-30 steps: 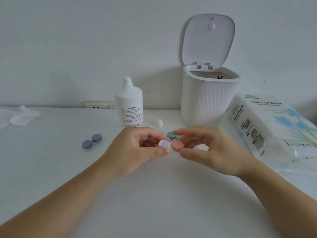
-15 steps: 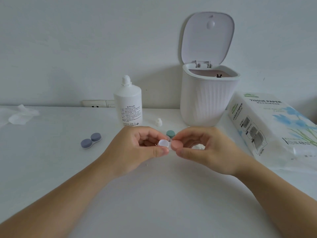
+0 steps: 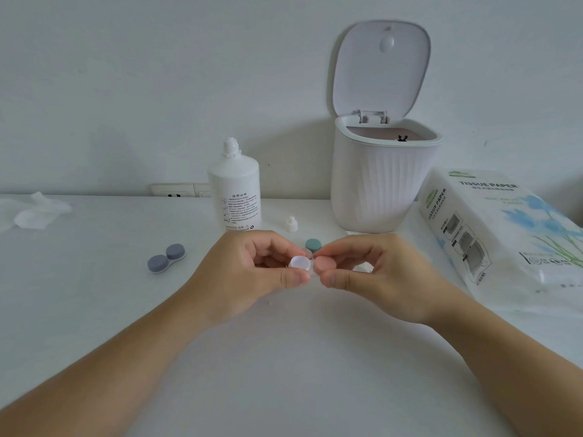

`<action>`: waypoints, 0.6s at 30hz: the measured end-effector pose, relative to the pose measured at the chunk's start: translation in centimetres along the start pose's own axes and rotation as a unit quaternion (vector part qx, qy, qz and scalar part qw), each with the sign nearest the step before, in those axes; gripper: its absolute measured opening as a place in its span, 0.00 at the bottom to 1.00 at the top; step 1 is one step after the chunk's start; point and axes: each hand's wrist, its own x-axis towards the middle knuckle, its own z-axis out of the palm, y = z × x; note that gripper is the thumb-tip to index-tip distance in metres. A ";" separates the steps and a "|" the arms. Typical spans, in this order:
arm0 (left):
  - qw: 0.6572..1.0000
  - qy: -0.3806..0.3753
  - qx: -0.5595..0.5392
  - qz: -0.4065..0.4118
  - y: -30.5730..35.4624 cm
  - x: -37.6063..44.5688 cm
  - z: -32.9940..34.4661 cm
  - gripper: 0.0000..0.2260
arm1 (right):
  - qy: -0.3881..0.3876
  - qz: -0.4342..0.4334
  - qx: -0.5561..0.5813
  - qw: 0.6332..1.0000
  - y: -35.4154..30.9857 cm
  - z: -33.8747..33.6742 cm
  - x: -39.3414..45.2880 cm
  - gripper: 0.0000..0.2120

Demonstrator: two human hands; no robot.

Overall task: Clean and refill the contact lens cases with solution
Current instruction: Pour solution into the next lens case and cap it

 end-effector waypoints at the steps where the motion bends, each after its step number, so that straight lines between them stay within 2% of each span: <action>1: 1.000 0.001 -0.002 0.001 0.0 0.0 -0.1 0.08 | 0.000 -0.003 0.001 1.000 0.0 0.0 0.0 0.12; 8: 0.999 0.000 0.034 0.013 0.2 -0.1 -0.4 0.09 | 0.001 -0.004 0.001 1.000 0.2 0.1 0.0 0.11; 11: 0.988 0.006 0.148 0.054 0.4 -0.2 -0.8 0.09 | -0.007 -0.004 -0.016 1.000 0.2 -0.1 0.0 0.11; 14: 0.952 0.032 0.289 0.099 0.5 -0.3 -1.9 0.12 | 0.002 -0.008 -0.031 0.999 0.3 -0.6 0.0 0.11; 18: 0.925 0.043 0.374 0.059 0.2 -0.5 -3.2 0.14 | 0.015 0.000 -0.035 0.999 0.6 -1.0 0.1 0.09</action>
